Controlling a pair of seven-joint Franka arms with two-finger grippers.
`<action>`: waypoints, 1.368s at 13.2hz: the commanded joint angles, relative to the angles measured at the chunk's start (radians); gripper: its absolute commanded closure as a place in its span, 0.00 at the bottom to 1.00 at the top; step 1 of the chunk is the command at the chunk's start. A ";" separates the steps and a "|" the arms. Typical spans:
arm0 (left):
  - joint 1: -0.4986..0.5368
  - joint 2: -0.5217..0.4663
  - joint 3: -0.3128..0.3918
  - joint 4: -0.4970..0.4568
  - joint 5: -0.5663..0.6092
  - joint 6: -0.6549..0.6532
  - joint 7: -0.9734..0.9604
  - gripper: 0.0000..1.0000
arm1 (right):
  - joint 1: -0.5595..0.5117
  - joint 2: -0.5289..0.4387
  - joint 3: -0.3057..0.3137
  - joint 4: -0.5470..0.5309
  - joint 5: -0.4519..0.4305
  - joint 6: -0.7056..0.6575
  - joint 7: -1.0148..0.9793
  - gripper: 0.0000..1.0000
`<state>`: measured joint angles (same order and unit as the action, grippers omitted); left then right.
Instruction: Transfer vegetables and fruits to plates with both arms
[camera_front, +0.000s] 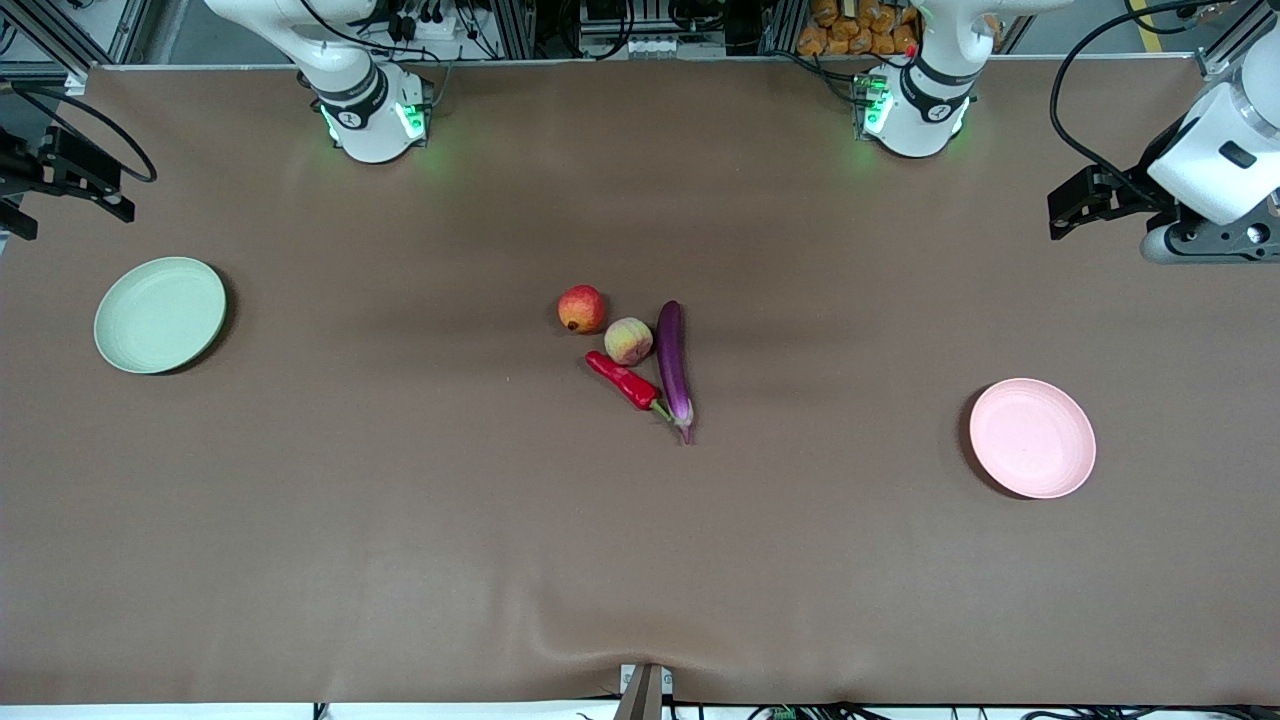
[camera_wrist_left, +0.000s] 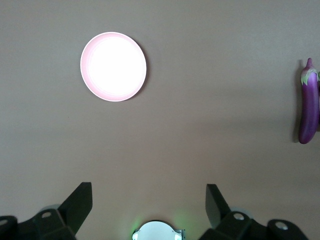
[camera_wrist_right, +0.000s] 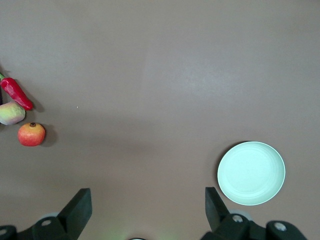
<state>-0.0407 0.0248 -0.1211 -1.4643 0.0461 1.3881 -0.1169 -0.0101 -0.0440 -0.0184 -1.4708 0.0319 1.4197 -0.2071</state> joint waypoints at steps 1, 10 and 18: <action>0.005 -0.008 -0.003 -0.002 -0.017 -0.003 -0.004 0.00 | -0.007 0.007 0.001 0.017 0.019 -0.021 0.014 0.00; -0.132 0.168 -0.031 0.168 -0.005 0.046 -0.246 0.00 | 0.004 0.007 0.001 0.017 0.019 -0.025 0.064 0.00; -0.465 0.264 -0.032 0.162 0.084 0.078 -0.881 0.00 | 0.002 0.007 0.001 0.017 0.019 -0.031 0.078 0.00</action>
<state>-0.4866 0.2613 -0.1573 -1.3345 0.1132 1.4717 -0.9303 -0.0082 -0.0433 -0.0157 -1.4708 0.0360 1.4021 -0.1469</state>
